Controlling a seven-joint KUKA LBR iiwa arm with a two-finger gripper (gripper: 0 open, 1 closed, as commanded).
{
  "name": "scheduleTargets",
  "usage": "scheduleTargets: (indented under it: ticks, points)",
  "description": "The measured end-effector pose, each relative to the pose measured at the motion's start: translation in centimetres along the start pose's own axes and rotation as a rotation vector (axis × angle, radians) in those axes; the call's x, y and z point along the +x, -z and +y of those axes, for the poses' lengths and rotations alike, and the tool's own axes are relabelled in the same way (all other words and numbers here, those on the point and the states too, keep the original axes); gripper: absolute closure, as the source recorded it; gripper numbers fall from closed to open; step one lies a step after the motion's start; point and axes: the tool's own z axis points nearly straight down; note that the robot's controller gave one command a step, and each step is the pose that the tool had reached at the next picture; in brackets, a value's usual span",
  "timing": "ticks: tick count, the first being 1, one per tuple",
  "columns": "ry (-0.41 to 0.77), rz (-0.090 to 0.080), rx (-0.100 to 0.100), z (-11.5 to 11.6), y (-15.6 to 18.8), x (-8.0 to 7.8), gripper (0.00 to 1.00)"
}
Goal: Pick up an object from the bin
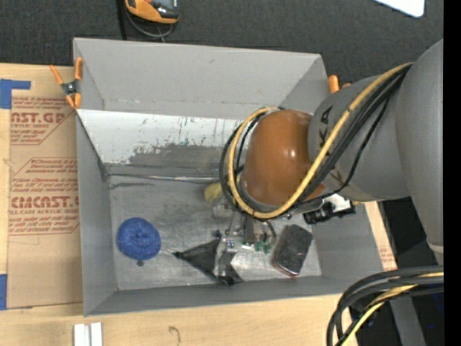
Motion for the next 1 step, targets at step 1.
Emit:
scheduleTargets:
  ticks: [1]
  points:
    - [-0.024, -0.004, 0.0, -0.24, -4.5, 0.67, 0.0]
